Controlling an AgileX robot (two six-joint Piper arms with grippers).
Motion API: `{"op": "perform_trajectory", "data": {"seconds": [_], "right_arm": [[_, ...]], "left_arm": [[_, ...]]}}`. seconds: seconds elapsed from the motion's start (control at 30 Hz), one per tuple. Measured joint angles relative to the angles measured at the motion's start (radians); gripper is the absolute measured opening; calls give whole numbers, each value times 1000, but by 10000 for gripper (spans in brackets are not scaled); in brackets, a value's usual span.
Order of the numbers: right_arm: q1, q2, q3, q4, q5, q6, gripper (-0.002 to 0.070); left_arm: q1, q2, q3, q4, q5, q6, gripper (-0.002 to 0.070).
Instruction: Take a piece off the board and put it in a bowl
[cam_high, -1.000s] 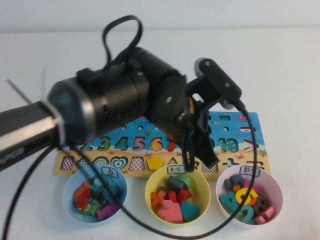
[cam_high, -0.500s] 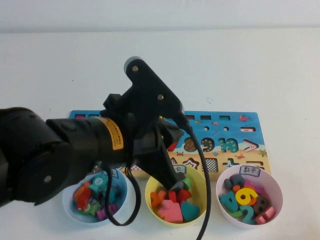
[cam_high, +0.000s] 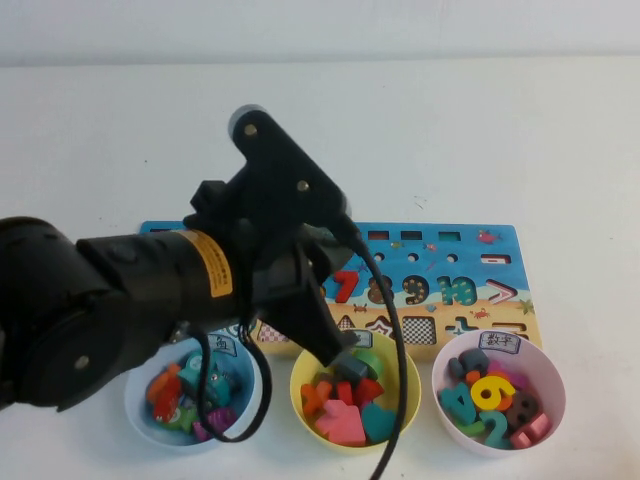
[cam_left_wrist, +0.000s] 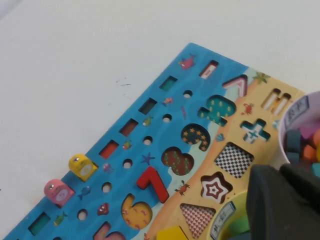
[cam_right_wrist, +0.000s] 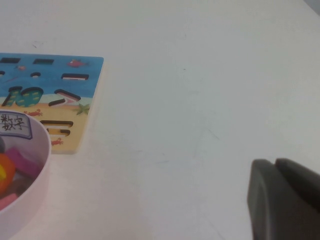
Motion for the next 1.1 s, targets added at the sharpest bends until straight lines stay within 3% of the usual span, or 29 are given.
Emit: {"op": "perform_trajectory", "data": {"seconds": [0.27,0.53,0.73,1.1], "right_arm": [[0,0,0,0,0,0,-17],[0,0,0,0,0,0,-17],[0,0,0,0,0,0,-17],[0,0,0,0,0,0,-17]], "left_arm": [[90,-153,280,50,-334,-107,2],[317,-537,734,-90,-608,-101,-1],[495,-858,933,-103,-578,-59,-1],[727,-1238,959,-55,-171,-53,-2]]}}
